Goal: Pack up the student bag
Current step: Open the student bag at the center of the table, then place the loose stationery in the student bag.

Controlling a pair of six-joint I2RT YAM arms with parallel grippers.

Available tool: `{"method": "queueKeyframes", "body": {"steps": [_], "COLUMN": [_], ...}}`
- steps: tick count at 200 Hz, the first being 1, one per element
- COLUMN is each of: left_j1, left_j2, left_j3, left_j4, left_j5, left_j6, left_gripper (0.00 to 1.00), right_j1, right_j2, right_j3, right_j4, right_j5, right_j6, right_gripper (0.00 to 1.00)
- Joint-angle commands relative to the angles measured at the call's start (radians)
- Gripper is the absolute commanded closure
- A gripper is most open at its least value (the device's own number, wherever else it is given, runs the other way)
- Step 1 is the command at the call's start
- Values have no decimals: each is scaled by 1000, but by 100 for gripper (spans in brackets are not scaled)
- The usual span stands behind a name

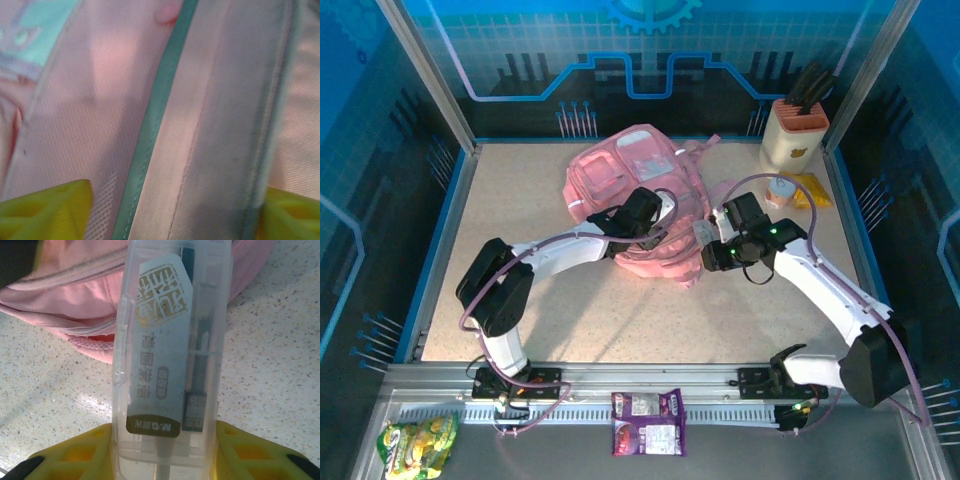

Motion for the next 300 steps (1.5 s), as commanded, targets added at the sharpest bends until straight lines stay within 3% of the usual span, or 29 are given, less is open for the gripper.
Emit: {"method": "queueKeyframes", "body": {"steps": [1,44,83,128,152,181,207,231,249,279,300], "left_j1": [16,37,35,12,-2,-10,-26,-32,-32,-29,-27], "left_j2": [-20,-10,-14,-87,-102,-95,-84,-96,-117,-128,-140], "left_j3": [59,92,183,215,239,236,231,194,167,154,142], "left_j4": [32,6,-79,-106,-136,-99,-95,-57,-40,-55,-42], "left_j5": [-28,-14,56,136,117,183,177,173,156,145,152], "left_j6": [24,11,-119,-456,-585,-743,-878,-948,-970,-971,-974], "left_gripper": [34,62,100,100,100,100,100,100,100,100,100], "right_j1": [-12,-10,-6,-6,-9,-12,-22,-23,-26,-28,-34], "right_j2": [20,55,123,204,209,207,249,348,386,332,301], "right_j3": [-12,-7,43,148,161,202,241,301,296,206,154], "right_j4": [28,52,110,158,151,111,150,179,267,526,584], "right_j5": [-50,-76,-113,-102,-72,-26,-76,-128,-208,-410,-446], "right_j6": [11,23,65,109,108,94,114,137,184,272,318], "right_gripper": [58,59,59,60,60,60,58,56,46,38,39]}}
